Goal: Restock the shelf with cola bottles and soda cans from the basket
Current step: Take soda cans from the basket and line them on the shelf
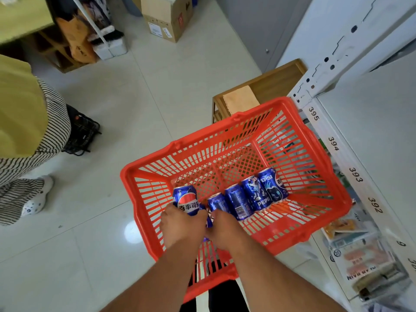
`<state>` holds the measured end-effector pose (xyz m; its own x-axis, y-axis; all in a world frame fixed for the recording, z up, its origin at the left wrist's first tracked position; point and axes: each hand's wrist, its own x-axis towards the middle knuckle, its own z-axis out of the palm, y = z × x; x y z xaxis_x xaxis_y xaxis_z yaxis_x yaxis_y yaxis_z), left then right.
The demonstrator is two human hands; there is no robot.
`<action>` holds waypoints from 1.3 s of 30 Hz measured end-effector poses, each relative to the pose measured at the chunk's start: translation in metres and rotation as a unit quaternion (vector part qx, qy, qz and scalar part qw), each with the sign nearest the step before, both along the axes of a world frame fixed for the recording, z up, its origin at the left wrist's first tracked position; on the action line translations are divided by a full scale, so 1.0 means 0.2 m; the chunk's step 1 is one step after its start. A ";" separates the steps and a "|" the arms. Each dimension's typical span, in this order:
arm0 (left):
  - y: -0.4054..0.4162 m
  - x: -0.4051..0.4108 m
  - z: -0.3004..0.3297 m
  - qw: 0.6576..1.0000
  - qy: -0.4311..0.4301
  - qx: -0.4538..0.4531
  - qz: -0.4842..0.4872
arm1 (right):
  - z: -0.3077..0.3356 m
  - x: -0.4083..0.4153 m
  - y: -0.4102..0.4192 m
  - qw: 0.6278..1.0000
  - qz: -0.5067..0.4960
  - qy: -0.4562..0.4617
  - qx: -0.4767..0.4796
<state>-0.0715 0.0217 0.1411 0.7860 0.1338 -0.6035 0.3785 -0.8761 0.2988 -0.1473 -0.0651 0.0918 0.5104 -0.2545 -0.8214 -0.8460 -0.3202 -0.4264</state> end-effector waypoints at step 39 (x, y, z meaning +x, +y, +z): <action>-0.23 0.36 1.40 0.910 -0.008 -0.371 -0.185 | 1.31 -0.14 -0.33 0.761 -0.465 -0.340 0.297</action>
<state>0.0008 -0.0233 0.4202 0.7043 -0.5810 -0.4079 0.0898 -0.4971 0.8631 -0.1758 -0.1314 0.3538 0.6953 -0.4517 -0.5591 -0.1077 0.7036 -0.7024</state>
